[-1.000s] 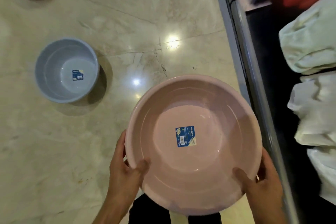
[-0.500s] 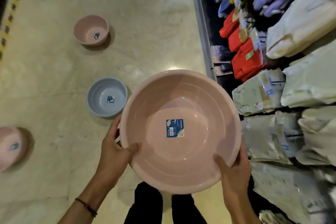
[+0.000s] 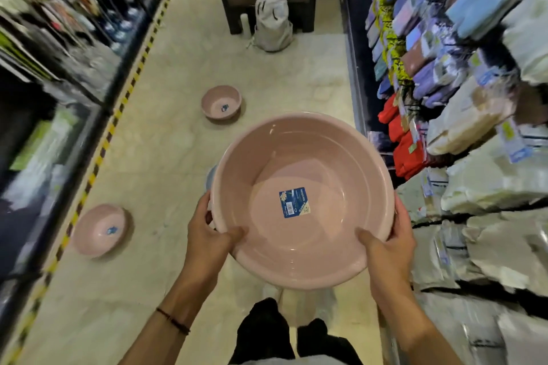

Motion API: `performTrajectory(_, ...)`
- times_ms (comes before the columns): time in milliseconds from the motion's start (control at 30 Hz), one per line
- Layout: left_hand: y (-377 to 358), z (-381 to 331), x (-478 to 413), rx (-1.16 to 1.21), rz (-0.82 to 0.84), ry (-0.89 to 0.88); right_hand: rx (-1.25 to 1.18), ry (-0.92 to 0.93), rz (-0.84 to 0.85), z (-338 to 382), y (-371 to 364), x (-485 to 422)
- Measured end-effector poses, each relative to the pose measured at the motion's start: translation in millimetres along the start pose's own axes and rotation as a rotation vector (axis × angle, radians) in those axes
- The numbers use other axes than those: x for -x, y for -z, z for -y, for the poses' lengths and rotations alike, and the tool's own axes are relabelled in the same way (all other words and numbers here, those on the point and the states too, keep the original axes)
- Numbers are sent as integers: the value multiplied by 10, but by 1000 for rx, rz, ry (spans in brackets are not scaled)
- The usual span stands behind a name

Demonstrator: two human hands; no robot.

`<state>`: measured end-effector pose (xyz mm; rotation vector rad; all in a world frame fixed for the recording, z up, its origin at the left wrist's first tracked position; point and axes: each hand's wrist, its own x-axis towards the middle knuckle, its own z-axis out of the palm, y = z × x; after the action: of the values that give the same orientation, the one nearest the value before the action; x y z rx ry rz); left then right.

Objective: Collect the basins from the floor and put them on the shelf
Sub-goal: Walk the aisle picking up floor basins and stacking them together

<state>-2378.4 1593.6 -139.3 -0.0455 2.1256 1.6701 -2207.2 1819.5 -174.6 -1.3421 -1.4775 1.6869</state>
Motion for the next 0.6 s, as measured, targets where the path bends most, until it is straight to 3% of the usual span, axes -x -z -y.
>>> performTrajectory(233, 311, -133, 185, 85, -107, 18, -16, 68, 142, 456, -320, 43)
performTrajectory(600, 1262, -160, -256, 186, -125, 11, -12, 116, 246, 654, -1390, 357)
